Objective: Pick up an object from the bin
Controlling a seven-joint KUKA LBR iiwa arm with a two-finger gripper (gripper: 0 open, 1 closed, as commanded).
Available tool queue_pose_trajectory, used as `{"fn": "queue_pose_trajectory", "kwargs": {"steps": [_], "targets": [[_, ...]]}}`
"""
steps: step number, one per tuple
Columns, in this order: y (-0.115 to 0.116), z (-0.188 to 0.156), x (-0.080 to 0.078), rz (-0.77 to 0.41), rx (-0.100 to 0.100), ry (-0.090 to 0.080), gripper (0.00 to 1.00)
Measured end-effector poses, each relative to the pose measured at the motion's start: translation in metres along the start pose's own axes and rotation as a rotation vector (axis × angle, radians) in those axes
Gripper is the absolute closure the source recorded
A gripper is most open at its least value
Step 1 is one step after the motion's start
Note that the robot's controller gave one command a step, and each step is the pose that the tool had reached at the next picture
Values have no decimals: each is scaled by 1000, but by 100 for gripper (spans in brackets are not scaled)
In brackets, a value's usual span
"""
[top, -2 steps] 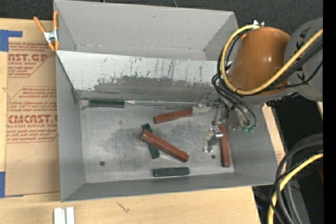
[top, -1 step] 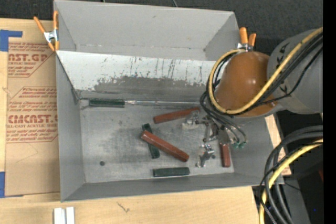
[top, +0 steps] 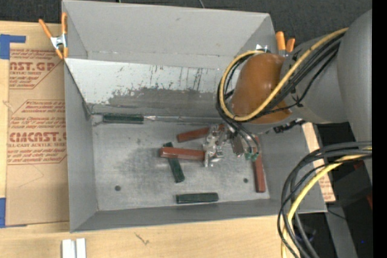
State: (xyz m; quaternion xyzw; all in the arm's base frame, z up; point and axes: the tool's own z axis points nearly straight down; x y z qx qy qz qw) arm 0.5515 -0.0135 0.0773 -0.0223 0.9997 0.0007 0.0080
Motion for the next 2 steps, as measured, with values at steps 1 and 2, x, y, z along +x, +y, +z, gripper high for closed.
{"fn": "queue_pose_trajectory", "kwargs": {"steps": [1, 2], "targets": [[0, 0, 0, 0, 0, 0, 100], [6, -138, -26, -85, 1, 12, 100]]}}
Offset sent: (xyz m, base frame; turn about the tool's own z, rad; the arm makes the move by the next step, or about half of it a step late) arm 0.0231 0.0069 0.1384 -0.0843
